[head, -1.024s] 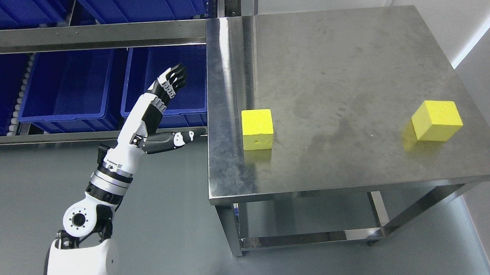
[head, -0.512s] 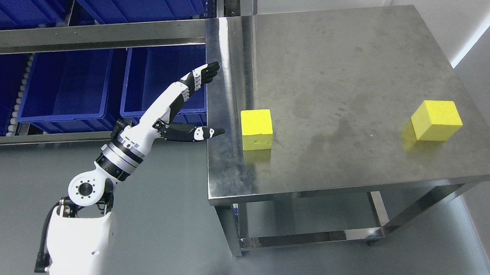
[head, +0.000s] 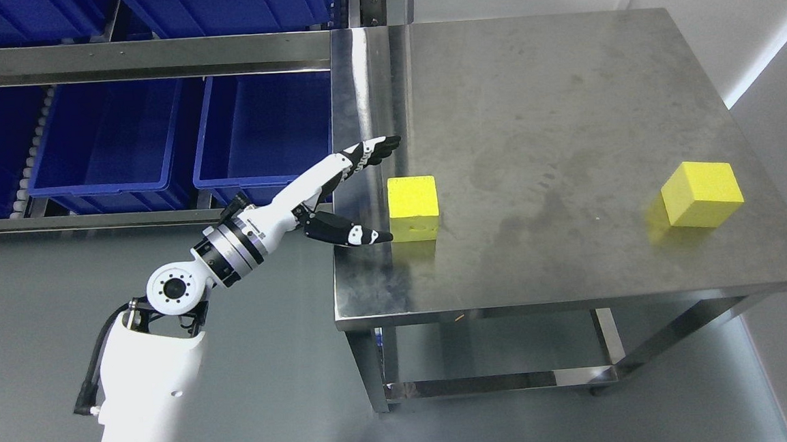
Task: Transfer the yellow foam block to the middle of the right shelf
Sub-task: 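Close the left hand around the nearer yellow foam cube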
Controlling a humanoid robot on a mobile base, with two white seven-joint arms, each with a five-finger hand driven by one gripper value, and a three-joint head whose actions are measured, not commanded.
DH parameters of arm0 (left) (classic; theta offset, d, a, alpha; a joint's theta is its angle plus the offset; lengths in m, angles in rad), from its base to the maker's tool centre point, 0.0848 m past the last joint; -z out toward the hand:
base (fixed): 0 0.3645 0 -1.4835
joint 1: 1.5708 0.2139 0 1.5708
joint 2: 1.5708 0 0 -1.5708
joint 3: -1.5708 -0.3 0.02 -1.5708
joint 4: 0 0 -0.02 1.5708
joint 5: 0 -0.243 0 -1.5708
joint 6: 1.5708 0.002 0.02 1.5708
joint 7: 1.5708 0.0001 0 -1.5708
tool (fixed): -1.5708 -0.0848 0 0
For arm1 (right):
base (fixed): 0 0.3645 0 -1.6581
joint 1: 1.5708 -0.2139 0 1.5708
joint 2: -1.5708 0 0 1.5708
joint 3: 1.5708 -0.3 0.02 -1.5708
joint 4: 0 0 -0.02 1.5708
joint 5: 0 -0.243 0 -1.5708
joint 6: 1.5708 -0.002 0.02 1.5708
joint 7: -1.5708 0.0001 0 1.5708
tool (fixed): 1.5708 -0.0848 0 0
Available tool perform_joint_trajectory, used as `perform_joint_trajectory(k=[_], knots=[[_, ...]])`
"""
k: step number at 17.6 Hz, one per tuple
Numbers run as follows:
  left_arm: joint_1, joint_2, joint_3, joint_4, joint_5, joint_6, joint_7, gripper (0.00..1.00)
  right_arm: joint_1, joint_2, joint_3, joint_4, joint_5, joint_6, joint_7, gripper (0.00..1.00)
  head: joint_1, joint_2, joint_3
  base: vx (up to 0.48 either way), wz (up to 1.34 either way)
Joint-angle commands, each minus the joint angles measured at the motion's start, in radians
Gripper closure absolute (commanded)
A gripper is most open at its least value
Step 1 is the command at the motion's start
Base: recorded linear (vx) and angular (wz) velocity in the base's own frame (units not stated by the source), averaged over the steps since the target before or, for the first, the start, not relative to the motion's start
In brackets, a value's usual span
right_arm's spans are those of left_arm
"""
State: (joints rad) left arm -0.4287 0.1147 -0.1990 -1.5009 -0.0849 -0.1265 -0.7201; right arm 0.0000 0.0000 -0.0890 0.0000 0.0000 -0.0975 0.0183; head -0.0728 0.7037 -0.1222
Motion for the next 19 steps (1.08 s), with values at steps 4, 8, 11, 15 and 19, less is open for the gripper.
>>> perform_joint_trajectory(k=[4,8,11,15,19], knots=[[-0.064,-0.036,-0.117,0.16,-0.024,0.008,-0.001,0.02,-0.002,-0.017,0.0,-0.017,0.0,0.001,0.0,0.0,0.0,0.0,0.0,0.0,-0.01],[-0.104,-0.038,-0.115,0.225,-0.026,0.01,-0.001,0.04,-0.003,-0.017,0.0,-0.017,0.0,0.001,0.0,0.0,0.0,0.0,0.0,-0.012,-0.08],[-0.094,-0.033,-0.106,0.226,-0.024,0.024,-0.004,0.14,-0.003,-0.017,0.0,-0.017,0.0,0.001,0.0,0.0,0.0,0.0,0.0,-0.014,0.01],[-0.084,-0.041,-0.048,0.226,-0.015,0.019,-0.016,0.33,-0.003,-0.017,0.0,-0.017,0.0,0.001,0.0,0.0,0.0,0.0,0.0,0.002,0.03],[-0.076,-0.097,0.067,0.226,0.034,0.001,-0.016,0.56,-0.003,-0.017,0.0,-0.017,-0.001,0.001,0.0,0.0,0.0,0.0,0.0,0.0,0.0]])
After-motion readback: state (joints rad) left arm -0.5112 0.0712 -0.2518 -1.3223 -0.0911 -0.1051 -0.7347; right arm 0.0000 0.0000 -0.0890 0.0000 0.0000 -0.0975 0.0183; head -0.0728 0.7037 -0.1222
